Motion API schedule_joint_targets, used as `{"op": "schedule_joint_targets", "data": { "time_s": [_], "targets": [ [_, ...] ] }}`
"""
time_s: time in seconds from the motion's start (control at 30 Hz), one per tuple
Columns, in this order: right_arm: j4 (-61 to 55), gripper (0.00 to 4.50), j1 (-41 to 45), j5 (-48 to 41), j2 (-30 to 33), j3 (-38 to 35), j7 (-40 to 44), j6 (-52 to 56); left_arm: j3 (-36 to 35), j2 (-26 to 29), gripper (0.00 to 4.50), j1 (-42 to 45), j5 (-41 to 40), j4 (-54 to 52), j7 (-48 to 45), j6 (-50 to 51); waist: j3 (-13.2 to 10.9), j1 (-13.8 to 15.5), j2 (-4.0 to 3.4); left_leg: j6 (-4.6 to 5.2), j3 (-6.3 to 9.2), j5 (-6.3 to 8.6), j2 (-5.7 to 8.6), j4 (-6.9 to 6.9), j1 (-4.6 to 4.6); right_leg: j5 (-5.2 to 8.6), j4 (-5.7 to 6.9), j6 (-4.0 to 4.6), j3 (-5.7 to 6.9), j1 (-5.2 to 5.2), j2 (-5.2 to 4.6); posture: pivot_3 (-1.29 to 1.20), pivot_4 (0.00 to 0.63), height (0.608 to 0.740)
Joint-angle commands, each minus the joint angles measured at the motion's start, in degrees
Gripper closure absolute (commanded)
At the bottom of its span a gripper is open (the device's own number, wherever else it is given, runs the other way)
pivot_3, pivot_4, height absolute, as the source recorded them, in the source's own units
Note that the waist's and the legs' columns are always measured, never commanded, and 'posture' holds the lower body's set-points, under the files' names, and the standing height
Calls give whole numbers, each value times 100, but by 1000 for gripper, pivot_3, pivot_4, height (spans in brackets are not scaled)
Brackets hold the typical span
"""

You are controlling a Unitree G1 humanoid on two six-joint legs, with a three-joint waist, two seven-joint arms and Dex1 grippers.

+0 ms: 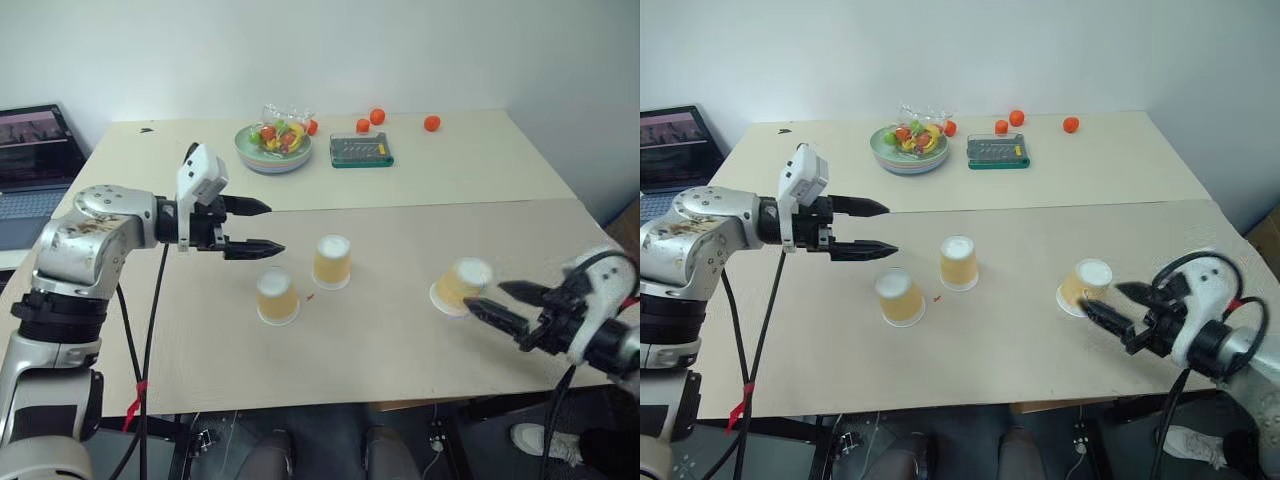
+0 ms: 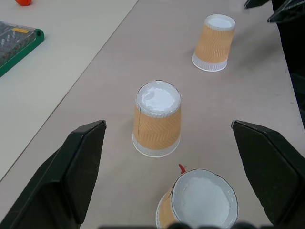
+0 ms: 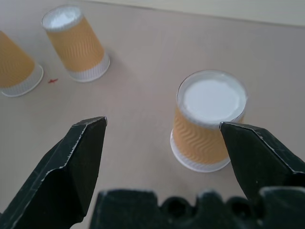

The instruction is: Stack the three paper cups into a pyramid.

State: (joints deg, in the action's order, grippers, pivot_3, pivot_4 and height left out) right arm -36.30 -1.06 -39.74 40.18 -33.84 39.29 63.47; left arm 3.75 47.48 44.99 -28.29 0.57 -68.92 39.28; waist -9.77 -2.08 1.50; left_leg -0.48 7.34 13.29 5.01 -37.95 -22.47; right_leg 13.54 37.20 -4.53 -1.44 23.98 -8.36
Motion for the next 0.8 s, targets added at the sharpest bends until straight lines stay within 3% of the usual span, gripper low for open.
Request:
{"op": "schedule_joint_targets", "data": {
  "time_s": [0.03, 0.8],
  "targets": [
    [46, 52, 46, 45, 84, 18, -70, -418, -117, 132, 0, 176, 20, -147, -49, 8, 0, 2, 0, 0, 0, 0, 0, 0, 1, 0, 0, 0, -1, 0, 0, 0, 150, 740],
    [2057, 52, 943, 770, 482, 1323, 307, -1959, -321, 348, 0, 86, -142, -548, 150, 414, 0, -25, 0, 0, -2, 0, -2, 1, 3, 0, -2, -1, -4, 0, 2, 0, 150, 740]
  ]
}}
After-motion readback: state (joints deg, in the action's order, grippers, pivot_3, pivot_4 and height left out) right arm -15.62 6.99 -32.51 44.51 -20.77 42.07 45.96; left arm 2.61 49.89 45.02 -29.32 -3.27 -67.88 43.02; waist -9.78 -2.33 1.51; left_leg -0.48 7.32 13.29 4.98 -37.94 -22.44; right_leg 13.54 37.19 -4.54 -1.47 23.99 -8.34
